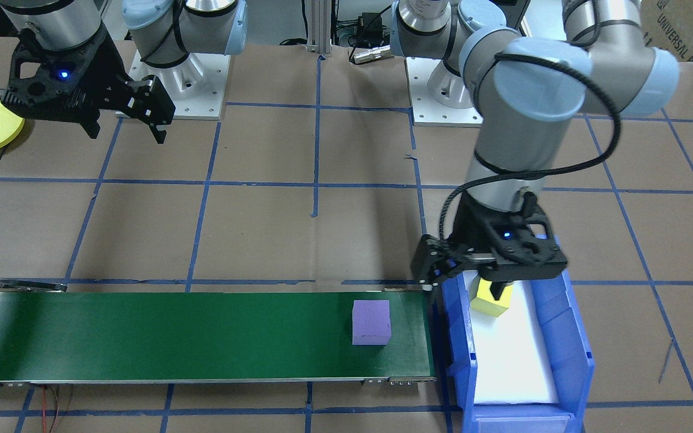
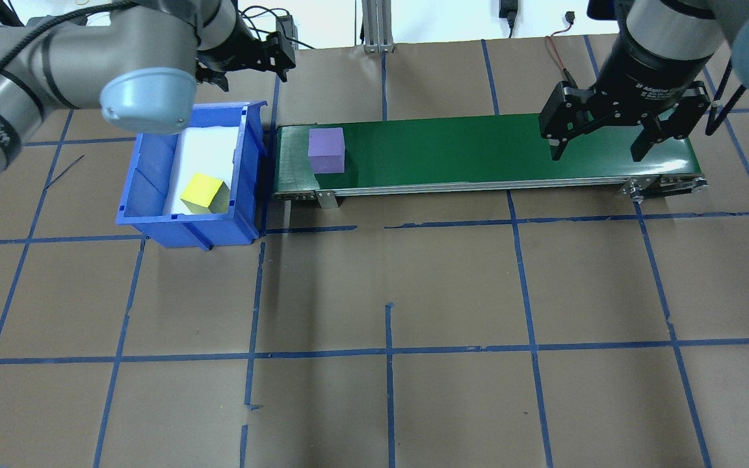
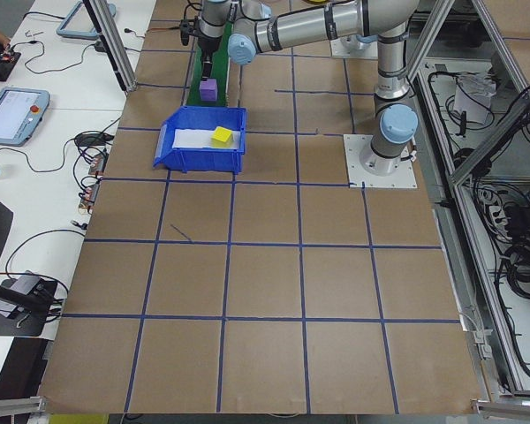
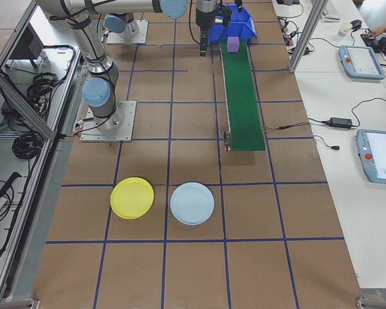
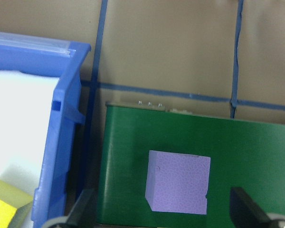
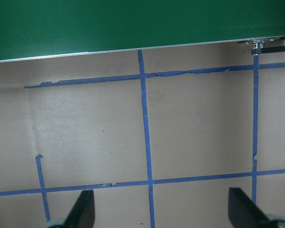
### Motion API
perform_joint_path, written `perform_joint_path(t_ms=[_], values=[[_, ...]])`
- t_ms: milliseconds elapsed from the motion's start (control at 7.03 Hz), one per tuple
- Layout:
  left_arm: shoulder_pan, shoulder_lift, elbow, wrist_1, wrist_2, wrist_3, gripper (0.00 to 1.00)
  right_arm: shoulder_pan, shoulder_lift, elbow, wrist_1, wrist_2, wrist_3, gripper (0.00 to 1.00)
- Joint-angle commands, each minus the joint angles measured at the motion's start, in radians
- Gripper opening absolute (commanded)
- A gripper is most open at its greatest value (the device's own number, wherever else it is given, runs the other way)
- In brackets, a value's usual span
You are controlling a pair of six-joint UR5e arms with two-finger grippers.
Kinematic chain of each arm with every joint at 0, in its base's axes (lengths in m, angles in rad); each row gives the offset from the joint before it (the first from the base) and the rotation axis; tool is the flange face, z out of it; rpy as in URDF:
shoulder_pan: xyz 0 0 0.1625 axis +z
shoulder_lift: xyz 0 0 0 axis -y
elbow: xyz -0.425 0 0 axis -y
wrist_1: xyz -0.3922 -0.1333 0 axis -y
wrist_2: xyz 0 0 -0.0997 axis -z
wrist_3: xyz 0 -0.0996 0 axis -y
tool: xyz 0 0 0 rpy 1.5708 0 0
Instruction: Move block left to right into plate
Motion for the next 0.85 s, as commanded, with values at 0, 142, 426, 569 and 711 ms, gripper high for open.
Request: perform_joint_path(t_ms=[0, 142, 426, 569, 711], values=[[0.202, 0.038, -0.018, -0.067, -0.017, 0.211, 1.00, -0.006, 0.000, -0.001, -0.001, 0.000, -0.002, 1.00], [0.212, 0.035, -0.044, -0.068, -0.015, 0.246, 1.00, -0.009, 0.002, -0.001, -0.002, -0.002, -0.002, 1.00], [0.208, 0.015, -0.160, -0.059, -0.015, 0.378, 0.95, -0.012, 0.003, -0.001, -0.007, 0.000, -0.002, 1.00], [0.208, 0.016, -0.190, -0.055, -0.024, 0.410, 1.00, -0.012, 0.003, -0.001, -0.005, 0.000, -0.002, 1.00], [0.208, 0.013, -0.202, -0.055, -0.035, 0.416, 1.00, -0.012, 0.003, -0.001, -0.007, 0.000, -0.002, 1.00]])
